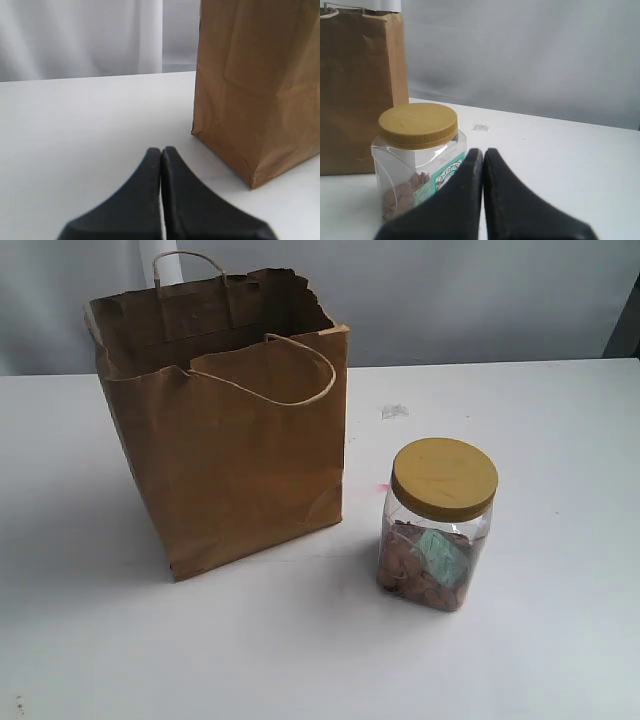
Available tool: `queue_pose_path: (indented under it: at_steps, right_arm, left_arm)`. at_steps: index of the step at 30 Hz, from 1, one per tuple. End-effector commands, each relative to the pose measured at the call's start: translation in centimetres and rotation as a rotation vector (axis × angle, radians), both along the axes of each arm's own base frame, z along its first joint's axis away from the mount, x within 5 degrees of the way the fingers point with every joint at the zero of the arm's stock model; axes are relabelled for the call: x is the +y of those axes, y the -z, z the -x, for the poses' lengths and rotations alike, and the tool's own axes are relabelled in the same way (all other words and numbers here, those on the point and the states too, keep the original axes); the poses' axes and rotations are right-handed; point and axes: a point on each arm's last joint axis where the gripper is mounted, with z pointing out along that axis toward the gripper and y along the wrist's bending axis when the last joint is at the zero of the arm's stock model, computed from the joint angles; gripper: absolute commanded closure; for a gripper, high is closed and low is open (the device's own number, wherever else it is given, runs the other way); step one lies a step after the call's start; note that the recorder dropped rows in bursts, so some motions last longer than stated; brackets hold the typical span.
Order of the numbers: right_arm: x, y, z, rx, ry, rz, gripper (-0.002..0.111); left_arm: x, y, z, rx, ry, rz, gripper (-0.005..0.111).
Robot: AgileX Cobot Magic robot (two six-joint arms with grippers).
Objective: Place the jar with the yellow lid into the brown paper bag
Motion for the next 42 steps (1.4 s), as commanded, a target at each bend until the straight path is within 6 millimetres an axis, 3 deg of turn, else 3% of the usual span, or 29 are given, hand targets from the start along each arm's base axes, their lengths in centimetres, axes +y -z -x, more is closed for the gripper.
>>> queue_pose_path:
  at_steps: [1, 18, 29, 39, 42]
  right_arm:
    - [0.0, 0.1, 0.0, 0.003, 0.006, 0.0, 0.108]
    - [0.0, 0.1, 0.0, -0.001, 0.006, 0.023, 0.108]
    - [-0.5, -3.9, 0.7, -0.455, 0.056, -0.047, 0.108]
    - [-0.4, -3.2, 0.4, -0.342, 0.029, -0.221, 0.108]
    - [-0.1, -4.9, 0.8, -0.247, 0.002, -0.224, 0.108]
  left_arm:
    - [-0.1, -0.1, 0.0, -0.009, 0.007, 0.007, 0.106]
    - [-0.1, -0.1, 0.0, -0.009, 0.007, 0.007, 0.106]
    - [-0.1, -0.1, 0.0, -0.009, 0.007, 0.007, 0.106]
    - [-0.1, -0.1, 0.0, -0.009, 0.007, 0.007, 0.106]
    - [-0.1, -0.1, 0.0, -0.009, 0.007, 0.007, 0.106]
